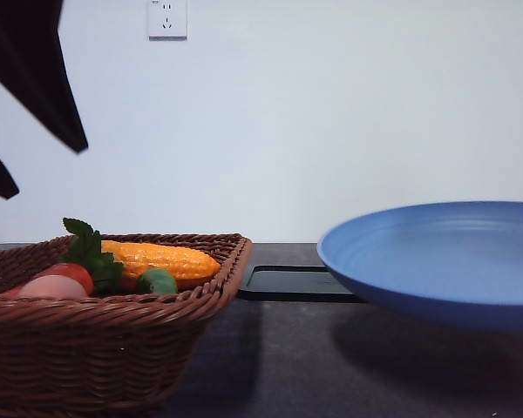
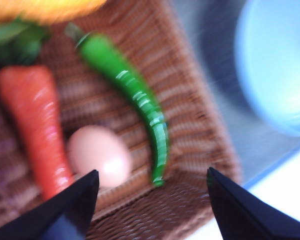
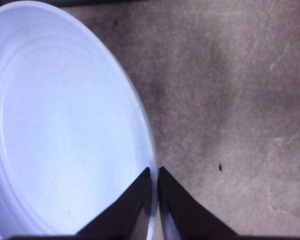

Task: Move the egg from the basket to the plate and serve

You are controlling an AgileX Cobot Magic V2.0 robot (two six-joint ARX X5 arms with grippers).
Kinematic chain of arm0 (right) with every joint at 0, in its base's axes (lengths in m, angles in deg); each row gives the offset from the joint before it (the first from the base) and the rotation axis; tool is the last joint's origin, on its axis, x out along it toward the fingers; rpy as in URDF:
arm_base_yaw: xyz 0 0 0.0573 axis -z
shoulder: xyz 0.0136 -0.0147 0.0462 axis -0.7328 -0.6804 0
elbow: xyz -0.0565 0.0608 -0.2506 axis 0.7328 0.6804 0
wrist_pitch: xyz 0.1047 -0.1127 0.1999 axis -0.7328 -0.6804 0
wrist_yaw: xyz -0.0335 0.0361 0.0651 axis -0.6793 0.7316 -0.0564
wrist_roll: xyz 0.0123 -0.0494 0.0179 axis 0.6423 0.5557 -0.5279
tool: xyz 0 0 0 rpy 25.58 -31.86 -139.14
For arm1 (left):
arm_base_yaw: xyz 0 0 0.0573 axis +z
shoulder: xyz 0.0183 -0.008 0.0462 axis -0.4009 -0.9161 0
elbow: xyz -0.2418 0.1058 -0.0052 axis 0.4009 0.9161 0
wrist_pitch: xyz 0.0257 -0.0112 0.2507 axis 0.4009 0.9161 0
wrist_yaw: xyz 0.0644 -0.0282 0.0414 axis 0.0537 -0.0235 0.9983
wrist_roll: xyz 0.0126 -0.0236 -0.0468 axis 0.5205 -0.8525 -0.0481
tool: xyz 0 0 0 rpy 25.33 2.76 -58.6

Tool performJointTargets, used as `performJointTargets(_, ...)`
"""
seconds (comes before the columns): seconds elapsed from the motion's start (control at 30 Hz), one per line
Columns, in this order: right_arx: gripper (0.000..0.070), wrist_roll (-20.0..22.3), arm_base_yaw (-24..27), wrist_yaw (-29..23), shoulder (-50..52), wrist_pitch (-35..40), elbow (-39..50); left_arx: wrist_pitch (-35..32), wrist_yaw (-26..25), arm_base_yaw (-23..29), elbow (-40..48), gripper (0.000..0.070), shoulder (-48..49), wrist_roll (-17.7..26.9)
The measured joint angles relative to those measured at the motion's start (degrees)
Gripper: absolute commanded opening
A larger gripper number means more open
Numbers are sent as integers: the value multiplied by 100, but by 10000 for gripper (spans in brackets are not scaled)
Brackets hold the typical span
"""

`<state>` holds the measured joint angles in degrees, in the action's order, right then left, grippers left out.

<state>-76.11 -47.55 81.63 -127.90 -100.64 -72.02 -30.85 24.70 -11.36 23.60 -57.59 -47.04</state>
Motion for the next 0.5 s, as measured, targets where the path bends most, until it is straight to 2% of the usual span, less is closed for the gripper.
performJointTargets(0.2, 0, 0, 0, 26, 14, -38, 0, 179, 420, -251, -338, 441, -644, -131)
performJointTargets(0.5, 0, 16, 0, 26, 14, -44, 2, 157, 454, -318, -485, 422, -1697, -294)
